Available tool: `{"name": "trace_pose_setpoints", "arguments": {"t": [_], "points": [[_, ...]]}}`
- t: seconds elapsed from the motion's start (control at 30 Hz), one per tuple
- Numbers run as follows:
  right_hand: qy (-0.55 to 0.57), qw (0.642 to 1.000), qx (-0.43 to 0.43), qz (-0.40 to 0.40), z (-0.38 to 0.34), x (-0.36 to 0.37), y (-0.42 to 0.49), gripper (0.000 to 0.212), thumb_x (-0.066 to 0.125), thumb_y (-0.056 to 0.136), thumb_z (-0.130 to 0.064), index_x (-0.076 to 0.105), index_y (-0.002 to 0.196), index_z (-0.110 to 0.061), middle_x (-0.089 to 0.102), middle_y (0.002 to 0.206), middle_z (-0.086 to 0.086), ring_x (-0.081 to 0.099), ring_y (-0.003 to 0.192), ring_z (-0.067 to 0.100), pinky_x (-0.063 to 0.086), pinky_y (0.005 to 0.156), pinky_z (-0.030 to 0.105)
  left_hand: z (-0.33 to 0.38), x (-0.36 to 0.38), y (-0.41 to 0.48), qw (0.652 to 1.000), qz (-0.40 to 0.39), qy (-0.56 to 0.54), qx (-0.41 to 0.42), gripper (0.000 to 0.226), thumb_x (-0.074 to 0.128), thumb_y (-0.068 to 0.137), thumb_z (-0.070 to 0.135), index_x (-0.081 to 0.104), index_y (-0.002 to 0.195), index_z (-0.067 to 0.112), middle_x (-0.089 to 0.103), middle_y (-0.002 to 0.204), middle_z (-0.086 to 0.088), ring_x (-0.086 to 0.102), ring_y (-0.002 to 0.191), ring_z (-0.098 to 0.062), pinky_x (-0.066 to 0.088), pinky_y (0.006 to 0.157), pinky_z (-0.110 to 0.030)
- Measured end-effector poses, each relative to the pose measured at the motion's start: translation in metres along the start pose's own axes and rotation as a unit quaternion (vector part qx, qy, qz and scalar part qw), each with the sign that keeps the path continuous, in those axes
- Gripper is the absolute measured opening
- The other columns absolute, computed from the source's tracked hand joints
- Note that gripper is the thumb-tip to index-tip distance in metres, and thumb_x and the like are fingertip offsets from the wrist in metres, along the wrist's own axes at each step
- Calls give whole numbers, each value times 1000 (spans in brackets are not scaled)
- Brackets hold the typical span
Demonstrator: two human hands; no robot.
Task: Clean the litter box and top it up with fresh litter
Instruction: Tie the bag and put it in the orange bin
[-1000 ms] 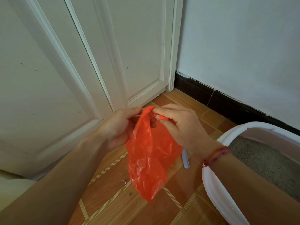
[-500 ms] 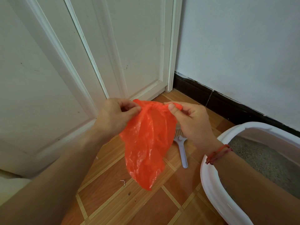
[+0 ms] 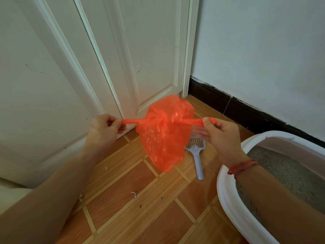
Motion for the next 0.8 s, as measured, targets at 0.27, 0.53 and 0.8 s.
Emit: {"name": "trace_pose_setpoints", "arguments": {"t": [0.27,0.53,0.8], "points": [[-42,998,41,21,19,-15,5,17,57,97,-15,71,92,-6,75,76,8,75,73,22,62,66,30,-15,-4,1,999,0,19,-42,18,50,102,8,62,88,8,73,82,-9,73,81,-25,60,83,-44],[-2,998,53,19,12,-10,4,17,56,98,-23,67,94,-10,74,93,10,74,81,25,60,76,44,-16,4,-10,994,-22,-89,-58,15,49,102,7,61,93,6,73,92,-15,73,84,-26,59,76,-36],[118,979,147,-72,0,17,-7,29,43,102,-39,57,98,-13,72,102,20,73,90,34,57,83,52,2,21,-19,952,-110,-263,-115,14,45,103,13,53,97,3,74,98,-27,73,91,-42,58,86,-51]]}}
Point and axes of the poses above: each hand's wrist, its own y-axis towards the middle knuckle, its own x-axis out of the palm, z = x × y, the point moved 3 cm from there along y, towards the middle knuckle
